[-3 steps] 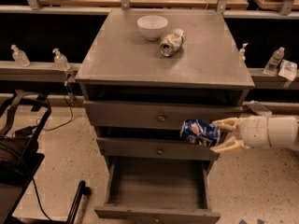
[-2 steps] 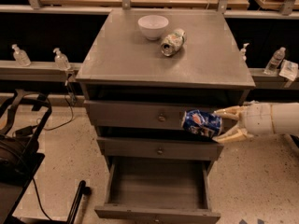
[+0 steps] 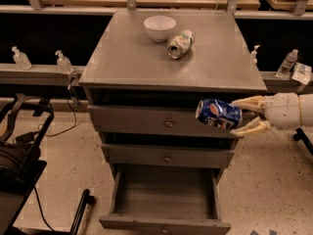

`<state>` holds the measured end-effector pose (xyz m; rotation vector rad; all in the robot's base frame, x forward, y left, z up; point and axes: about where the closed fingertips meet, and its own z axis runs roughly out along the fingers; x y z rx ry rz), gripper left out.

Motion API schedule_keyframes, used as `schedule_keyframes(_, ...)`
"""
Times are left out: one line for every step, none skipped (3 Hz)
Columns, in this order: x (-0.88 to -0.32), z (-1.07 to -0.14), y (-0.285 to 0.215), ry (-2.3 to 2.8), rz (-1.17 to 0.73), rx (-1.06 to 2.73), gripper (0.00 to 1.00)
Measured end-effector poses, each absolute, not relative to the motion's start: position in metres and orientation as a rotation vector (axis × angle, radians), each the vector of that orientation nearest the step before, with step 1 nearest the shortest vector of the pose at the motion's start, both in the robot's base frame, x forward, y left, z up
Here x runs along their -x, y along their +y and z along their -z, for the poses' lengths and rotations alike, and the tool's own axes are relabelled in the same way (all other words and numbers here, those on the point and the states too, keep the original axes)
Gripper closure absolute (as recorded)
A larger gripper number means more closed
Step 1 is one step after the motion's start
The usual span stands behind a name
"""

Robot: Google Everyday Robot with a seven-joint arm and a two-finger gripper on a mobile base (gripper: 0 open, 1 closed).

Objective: Pick pepsi can from bottom drawer and place on counter

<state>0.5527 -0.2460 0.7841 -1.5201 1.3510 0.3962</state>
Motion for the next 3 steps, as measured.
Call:
schedule_keyframes(-0.556,-0.801,-0.256,1.353,-0.386,1.486,1.00)
schedule_keyframes(-0.571,-0.811,-0.264,1.394,-0.356,1.476,1.00)
schedule_keyframes(-0.600,-0.821,-0.271,1.462,-0.314,1.462,1.00)
